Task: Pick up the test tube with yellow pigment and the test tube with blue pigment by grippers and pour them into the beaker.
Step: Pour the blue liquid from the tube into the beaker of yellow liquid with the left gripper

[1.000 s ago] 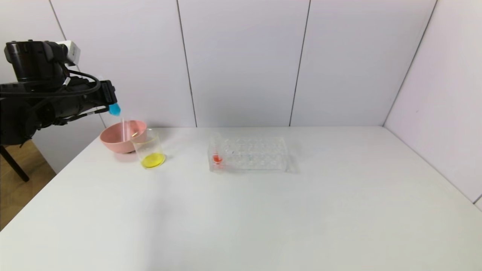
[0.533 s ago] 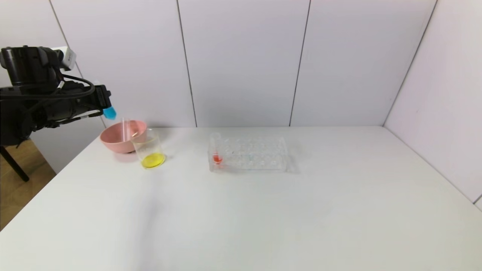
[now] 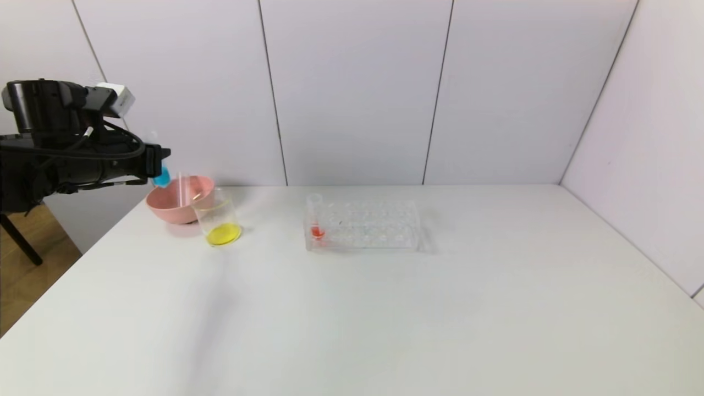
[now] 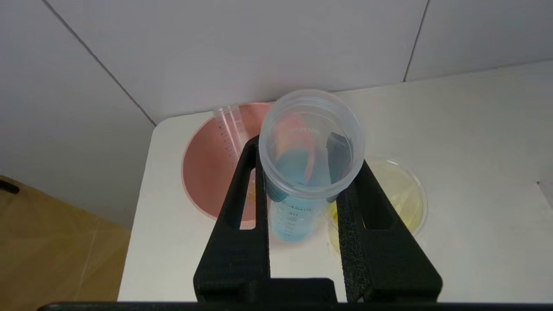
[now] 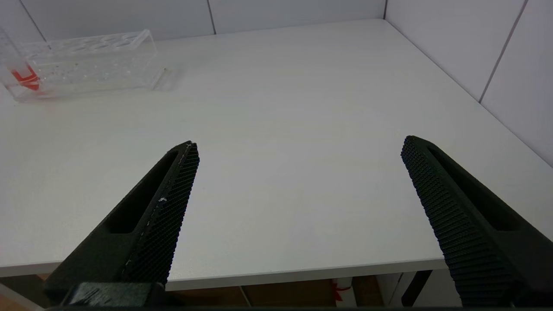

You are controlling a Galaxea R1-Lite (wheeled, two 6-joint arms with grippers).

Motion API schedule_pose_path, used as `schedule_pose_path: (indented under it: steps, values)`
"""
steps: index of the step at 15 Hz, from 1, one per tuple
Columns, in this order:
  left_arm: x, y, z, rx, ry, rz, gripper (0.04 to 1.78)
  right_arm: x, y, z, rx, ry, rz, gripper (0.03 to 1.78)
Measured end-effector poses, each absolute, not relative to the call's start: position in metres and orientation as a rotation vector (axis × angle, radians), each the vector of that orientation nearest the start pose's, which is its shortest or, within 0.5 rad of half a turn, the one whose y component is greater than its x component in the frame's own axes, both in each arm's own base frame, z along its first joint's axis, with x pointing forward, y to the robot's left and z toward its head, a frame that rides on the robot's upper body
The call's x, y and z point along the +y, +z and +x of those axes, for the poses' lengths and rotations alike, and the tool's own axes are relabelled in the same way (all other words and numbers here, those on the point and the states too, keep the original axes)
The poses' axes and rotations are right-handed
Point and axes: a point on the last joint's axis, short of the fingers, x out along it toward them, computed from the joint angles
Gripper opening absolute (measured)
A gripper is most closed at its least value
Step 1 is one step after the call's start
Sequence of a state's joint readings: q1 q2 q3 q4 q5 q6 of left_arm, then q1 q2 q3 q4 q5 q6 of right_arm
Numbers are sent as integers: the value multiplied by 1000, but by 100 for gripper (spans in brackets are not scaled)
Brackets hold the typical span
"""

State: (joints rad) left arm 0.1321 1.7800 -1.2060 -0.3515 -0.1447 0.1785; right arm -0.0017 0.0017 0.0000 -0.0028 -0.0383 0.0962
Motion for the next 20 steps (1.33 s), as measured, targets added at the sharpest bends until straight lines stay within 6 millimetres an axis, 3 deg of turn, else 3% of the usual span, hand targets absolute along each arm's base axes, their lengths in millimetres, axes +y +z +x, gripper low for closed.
schedule_pose_path:
  steps: [11,20]
  values:
    - [44,249,351,222,-38,195,46,-1,76,-23,-3,-40,96,171]
    - [45,241,358,258,-54,281,46,-1,76,-23,-4,-40,96,171]
